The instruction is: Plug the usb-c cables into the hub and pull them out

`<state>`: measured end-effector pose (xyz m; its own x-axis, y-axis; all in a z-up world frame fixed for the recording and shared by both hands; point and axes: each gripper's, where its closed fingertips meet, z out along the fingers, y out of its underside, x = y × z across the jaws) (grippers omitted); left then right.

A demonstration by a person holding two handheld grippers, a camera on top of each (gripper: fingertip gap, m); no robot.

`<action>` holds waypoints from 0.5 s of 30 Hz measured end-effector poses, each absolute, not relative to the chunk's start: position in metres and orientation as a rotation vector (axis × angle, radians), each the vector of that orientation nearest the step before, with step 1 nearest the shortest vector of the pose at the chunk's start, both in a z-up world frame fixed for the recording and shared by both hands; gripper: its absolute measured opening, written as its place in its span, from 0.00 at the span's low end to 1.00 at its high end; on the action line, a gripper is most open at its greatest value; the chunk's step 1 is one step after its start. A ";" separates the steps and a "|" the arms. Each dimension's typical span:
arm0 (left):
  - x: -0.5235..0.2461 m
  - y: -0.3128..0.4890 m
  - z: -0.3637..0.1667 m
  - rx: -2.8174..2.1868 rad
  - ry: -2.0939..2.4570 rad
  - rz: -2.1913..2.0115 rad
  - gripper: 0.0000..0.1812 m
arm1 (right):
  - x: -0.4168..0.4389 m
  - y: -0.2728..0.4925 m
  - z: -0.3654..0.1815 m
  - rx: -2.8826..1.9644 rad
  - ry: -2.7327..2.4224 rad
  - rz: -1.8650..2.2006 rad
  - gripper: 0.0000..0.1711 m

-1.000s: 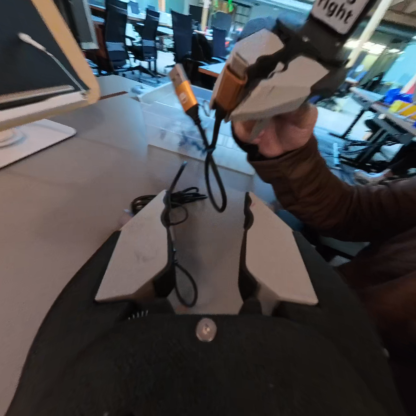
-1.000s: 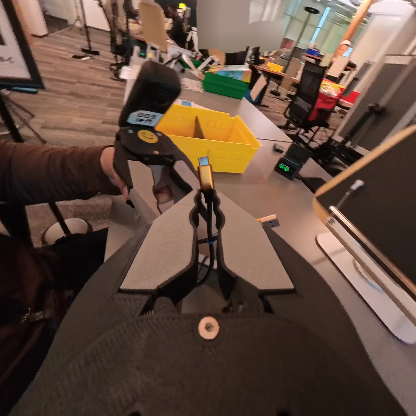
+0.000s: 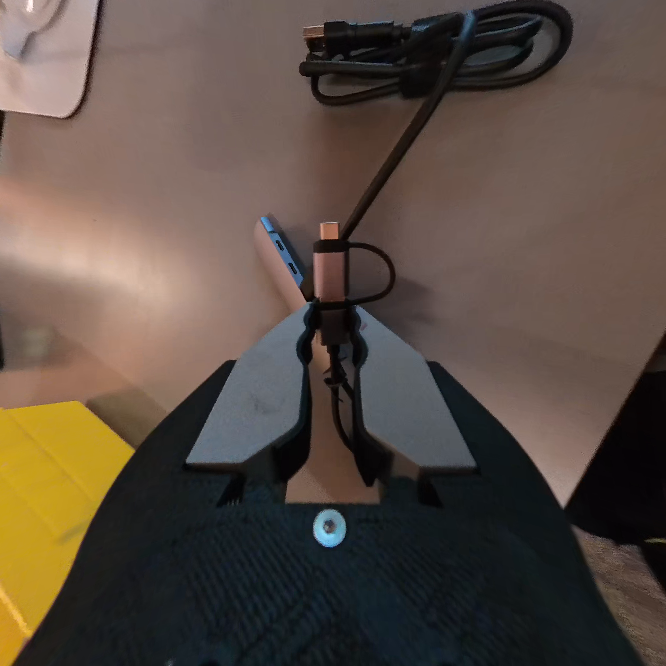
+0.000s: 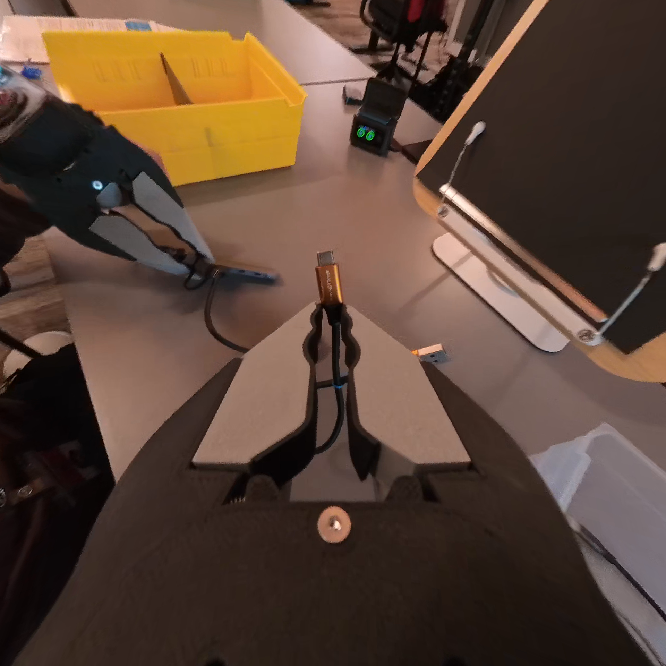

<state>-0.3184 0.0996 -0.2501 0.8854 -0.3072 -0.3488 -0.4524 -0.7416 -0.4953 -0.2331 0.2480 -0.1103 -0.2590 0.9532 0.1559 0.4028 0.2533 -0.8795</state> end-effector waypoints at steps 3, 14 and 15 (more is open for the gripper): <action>-0.319 0.097 -0.257 -2.424 0.741 0.470 0.08 | -0.237 0.238 -0.134 -1.283 -1.909 0.937 0.04; -0.338 0.090 -0.203 -2.255 0.233 0.162 0.21 | -0.257 0.204 -0.217 -1.405 -2.223 0.913 0.04; -0.345 0.094 -0.206 -2.258 0.129 0.098 0.22 | -0.258 0.203 -0.217 -1.406 -2.228 0.919 0.04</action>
